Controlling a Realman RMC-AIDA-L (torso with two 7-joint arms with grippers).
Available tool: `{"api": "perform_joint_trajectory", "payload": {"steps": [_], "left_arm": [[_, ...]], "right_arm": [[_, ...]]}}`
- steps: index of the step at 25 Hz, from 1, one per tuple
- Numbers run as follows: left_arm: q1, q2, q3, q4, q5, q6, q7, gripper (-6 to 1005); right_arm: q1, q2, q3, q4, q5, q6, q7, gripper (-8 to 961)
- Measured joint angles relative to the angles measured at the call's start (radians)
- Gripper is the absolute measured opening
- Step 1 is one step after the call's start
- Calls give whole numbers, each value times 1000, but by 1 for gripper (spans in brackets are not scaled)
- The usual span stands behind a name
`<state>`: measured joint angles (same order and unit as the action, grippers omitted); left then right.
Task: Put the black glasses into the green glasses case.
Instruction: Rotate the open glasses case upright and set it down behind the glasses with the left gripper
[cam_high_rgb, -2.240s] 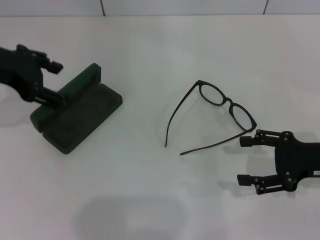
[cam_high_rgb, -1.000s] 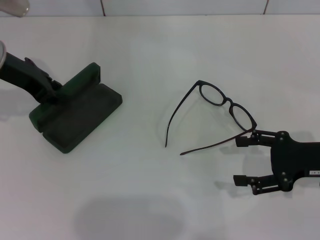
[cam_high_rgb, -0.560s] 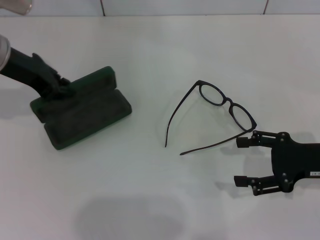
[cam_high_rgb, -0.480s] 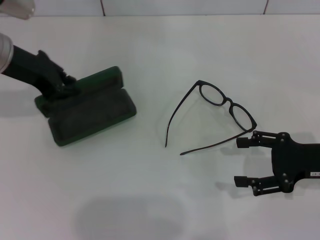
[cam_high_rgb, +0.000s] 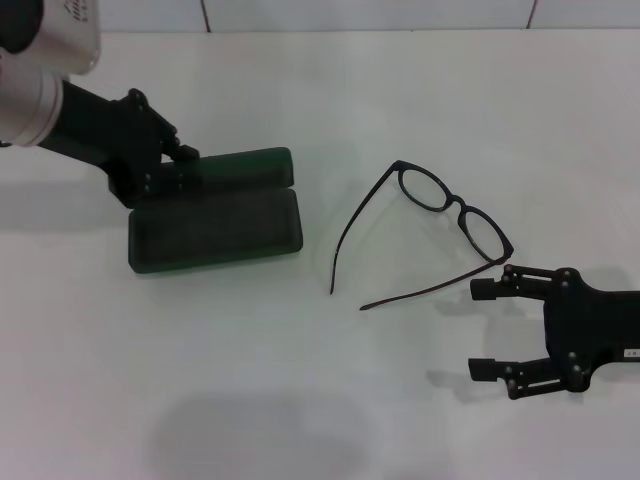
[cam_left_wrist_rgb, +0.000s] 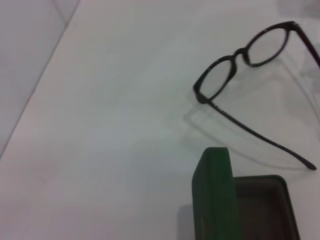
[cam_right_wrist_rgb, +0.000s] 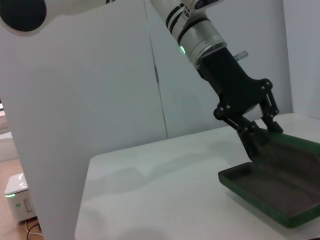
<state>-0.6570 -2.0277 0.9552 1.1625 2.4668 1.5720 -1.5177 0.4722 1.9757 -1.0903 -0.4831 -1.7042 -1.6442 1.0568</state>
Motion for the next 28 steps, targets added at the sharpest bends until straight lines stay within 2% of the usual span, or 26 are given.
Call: {"api": "perform_joint_trajectory", "payload": {"steps": [6,11,16,23,28], "left_arm": [[-28,-19,2,-27,1,-54,60,213],[-52,-24,6,-70,5,-73,83,212],[-53,-25,38,-84,6,-110,86,211],[-44,-36,80,-91,16,-137,85,210],[-35,-48,79,-86,11,-146,81,210]], "right_arm": [[-2,0,-3,3,-2,-10,0,880],[-3,0,-7,9,-2,-12,0,879],[-6,2,-8,10,-3,-17,0,879],[-10,3,-9,10,-4,-23,0,879],[-11,6,-10,10,-5,-23,0,878]]}}
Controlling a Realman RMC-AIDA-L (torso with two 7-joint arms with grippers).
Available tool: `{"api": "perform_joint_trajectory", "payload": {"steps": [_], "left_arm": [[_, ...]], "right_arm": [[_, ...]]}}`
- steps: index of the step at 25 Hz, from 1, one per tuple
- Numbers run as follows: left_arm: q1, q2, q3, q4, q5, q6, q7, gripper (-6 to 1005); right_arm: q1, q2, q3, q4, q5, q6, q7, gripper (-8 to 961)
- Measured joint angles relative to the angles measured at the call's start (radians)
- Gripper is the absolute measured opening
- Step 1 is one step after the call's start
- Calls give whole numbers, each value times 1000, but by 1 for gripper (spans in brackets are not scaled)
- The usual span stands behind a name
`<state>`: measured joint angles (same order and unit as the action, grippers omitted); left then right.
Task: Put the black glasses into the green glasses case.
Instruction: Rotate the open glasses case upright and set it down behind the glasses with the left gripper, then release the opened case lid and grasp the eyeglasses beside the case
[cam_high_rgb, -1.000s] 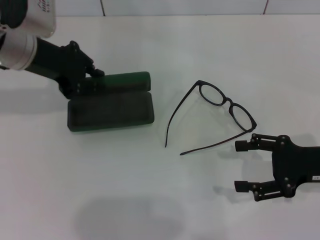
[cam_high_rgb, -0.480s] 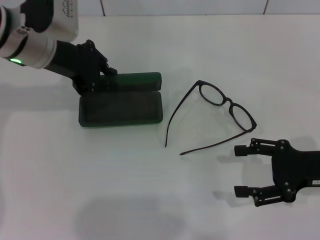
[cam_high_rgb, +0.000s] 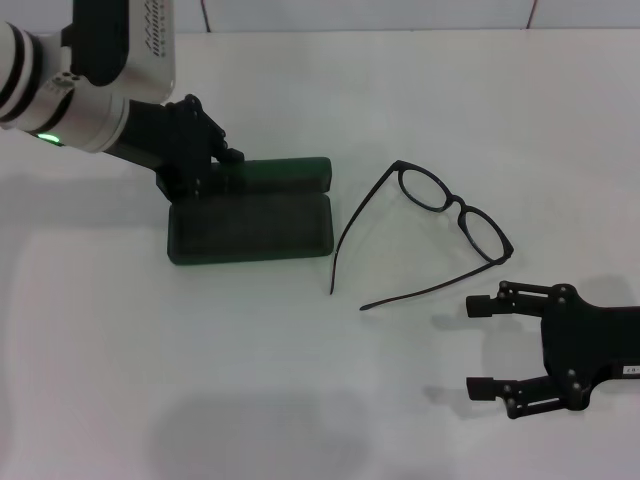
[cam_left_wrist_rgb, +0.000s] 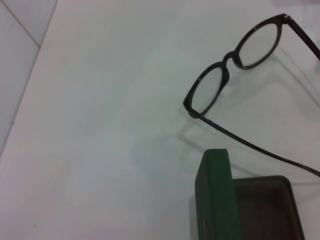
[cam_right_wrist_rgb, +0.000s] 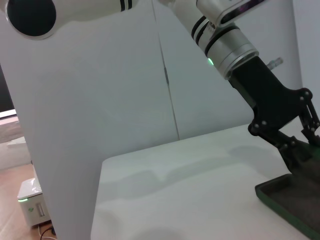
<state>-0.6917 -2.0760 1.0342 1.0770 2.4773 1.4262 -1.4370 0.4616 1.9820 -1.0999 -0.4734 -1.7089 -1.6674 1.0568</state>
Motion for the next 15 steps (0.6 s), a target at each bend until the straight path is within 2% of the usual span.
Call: {"api": "perform_joint_trajectory", "payload": {"steps": [6,12,15], "left_arm": [[11,-4,-1,5,-5,-19,-2,209],[18,-5,-8,13,-27,-17,-7,372],[36,-3,-32,48,-75,2,-36,420]], "right_arm": [[0,2,0,-1,-1,-1,0,878],[0,1,0,-2,-1,-3,0,878],[-1,0,4,-4,-1,-7,12,878]]}}
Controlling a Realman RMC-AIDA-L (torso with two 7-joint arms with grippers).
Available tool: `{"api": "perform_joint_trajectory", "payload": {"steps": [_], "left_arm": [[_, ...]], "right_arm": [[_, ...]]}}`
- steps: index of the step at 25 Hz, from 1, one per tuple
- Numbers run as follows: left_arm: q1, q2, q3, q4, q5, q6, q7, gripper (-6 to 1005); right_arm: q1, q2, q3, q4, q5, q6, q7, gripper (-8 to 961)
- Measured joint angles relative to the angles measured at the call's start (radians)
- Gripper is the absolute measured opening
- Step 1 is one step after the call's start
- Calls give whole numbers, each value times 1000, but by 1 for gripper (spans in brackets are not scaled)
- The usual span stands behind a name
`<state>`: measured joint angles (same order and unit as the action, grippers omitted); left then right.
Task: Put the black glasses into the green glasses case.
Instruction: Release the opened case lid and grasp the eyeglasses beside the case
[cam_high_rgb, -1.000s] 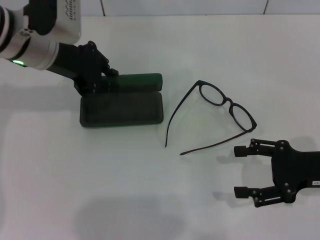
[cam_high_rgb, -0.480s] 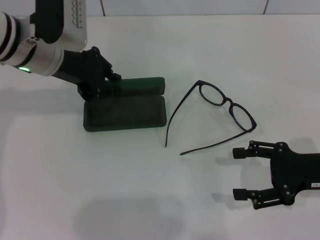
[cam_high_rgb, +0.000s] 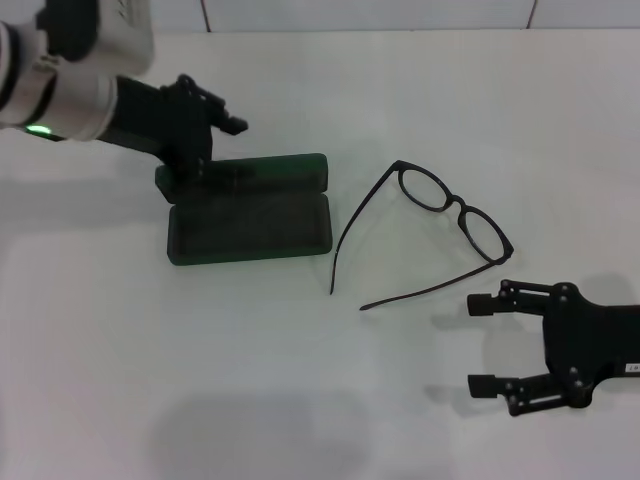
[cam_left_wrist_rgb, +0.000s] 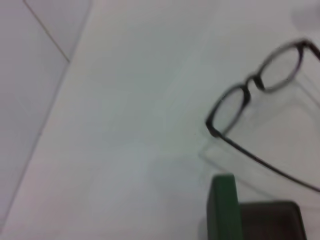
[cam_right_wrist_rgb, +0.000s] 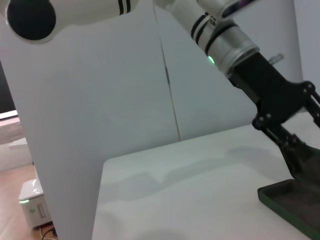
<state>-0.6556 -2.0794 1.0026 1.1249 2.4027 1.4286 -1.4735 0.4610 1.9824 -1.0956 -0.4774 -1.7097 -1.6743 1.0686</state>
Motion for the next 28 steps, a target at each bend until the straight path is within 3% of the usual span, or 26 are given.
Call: {"api": "perform_joint_trajectory", "payload": {"steps": [6,8,9,12,16,20,21,24,28], "left_arm": [[79,25,-148,13,-203,157,-66,516],[122,25,-207,-8,-272,203,-96,546],[143,25,-222,-23,-298,219,-111,561],[211,27,-236,-69,-339,257,-135,607],[301,18,-239,-105,-345,272,-106,667],[340,11,-239,-199,-361,295,-24,844],[342,12,-239,-227,-363,297,-7,888],[355,20,-239,-324,-366,299,51,889],[389,22,-241,-362,-370,294,120,891]], "right_arm": [[18,-15,57,-21,8,-5,158,877],[43,-38,101,-62,7,0,309,877],[43,-38,101,-62,7,0,309,877],[86,-76,109,-122,-2,14,493,877],[189,-143,109,-168,-73,29,762,877],[307,-192,109,-189,-236,49,1017,876],[332,-196,108,-193,-285,54,1062,876],[446,-193,104,-187,-454,83,1192,876],[572,-151,100,-175,-640,131,1311,875]]}}
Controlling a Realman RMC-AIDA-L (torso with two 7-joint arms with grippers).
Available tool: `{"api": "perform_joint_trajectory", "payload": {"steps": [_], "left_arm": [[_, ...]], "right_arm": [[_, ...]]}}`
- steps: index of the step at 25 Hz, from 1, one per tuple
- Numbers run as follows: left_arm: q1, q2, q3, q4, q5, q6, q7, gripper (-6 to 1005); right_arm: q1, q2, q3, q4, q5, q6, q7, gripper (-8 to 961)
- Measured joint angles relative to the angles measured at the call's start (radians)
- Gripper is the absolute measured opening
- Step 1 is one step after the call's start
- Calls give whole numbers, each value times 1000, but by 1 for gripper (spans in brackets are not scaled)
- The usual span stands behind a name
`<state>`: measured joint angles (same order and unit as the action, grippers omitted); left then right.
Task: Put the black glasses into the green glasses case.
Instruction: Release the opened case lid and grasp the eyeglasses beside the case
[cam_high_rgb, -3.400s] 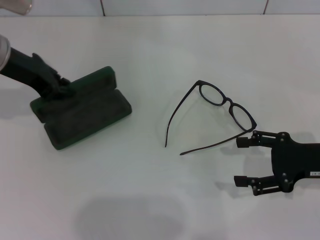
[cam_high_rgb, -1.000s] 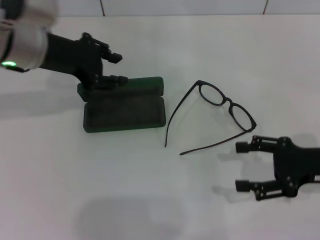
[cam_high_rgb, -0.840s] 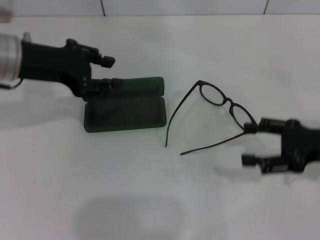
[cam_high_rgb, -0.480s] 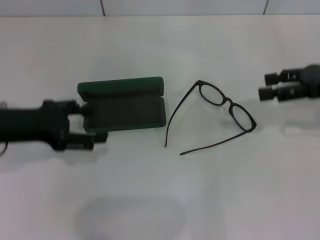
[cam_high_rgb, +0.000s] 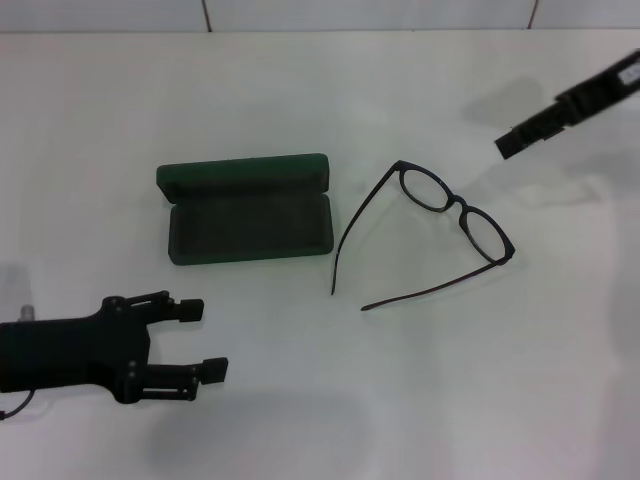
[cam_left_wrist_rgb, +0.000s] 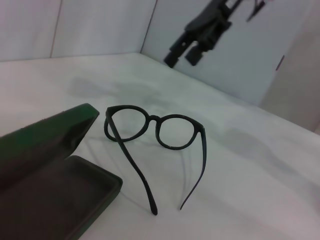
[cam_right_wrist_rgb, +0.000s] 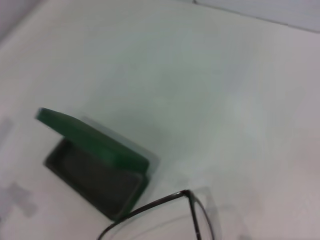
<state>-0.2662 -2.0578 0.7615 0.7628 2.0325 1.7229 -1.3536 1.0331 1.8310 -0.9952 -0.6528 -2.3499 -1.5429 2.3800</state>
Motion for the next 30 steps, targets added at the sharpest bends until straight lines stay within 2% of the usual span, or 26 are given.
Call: {"api": "perform_joint_trajectory", "payload": {"steps": [2,5,10,11,12,17,21,30], "left_arm": [[11,-3,-2,8,-4,5,23,892],[16,-4,-2,18,-4,24,53,893],[18,-8,1,19,-3,39,110,893],[18,-10,0,20,-3,40,122,893],[18,-11,0,20,-3,41,128,893],[18,-16,-7,36,1,43,145,893],[21,-25,-22,49,2,46,170,892],[16,-24,-24,51,7,46,187,892]], "right_arm": [[43,24,0,8,-70,18,33,874],[88,73,0,21,-167,42,62,873],[111,139,-4,38,-287,102,90,874],[111,139,-4,38,-287,102,90,874],[112,158,-8,42,-310,121,96,873],[112,179,-16,45,-312,143,97,873],[107,182,-27,63,-307,175,98,872],[113,196,-66,101,-297,221,99,870]]}}
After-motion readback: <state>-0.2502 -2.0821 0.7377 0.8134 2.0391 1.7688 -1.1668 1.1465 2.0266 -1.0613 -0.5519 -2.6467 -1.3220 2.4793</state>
